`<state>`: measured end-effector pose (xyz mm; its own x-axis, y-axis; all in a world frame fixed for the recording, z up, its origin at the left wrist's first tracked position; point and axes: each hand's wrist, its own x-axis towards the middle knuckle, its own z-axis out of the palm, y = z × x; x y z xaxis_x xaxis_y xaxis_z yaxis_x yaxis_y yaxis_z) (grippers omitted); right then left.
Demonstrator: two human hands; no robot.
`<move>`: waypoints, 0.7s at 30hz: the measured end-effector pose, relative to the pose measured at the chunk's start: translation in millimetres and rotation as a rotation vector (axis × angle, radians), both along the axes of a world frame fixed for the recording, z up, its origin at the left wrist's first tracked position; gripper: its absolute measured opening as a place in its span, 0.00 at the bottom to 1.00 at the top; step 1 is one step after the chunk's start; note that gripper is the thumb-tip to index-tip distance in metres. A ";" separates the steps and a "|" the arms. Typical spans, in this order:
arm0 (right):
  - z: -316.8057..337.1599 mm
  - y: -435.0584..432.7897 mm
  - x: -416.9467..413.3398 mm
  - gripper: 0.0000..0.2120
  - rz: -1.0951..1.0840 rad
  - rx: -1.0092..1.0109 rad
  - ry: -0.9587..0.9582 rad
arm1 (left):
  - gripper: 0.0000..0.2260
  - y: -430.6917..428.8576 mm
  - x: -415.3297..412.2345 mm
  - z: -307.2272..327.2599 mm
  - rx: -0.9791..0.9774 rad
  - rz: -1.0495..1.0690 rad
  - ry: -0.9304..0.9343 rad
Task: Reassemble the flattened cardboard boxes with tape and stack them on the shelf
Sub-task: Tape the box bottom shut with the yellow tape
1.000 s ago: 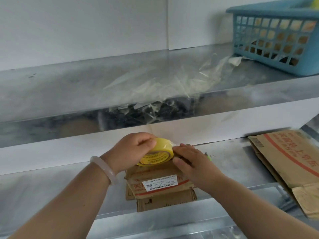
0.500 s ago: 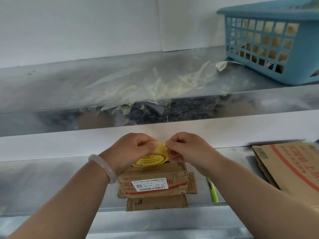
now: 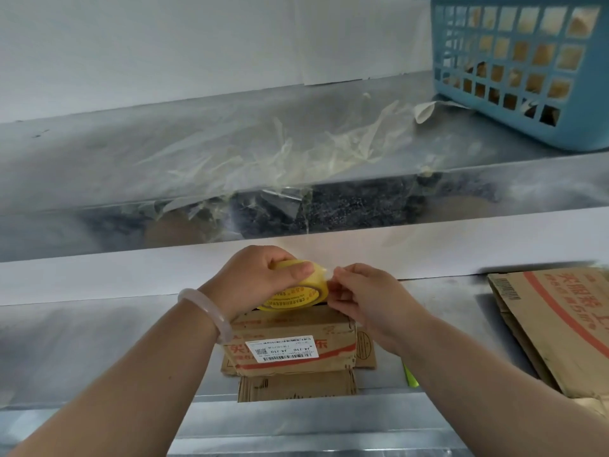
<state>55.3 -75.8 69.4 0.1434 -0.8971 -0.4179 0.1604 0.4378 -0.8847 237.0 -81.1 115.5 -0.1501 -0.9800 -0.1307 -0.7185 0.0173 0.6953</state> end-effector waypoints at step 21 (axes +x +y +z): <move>9.5 4.2 -17.4 0.06 -0.314 -0.043 -0.081 | 0.14 2.3 22.2 -6.3 -0.102 0.021 -0.265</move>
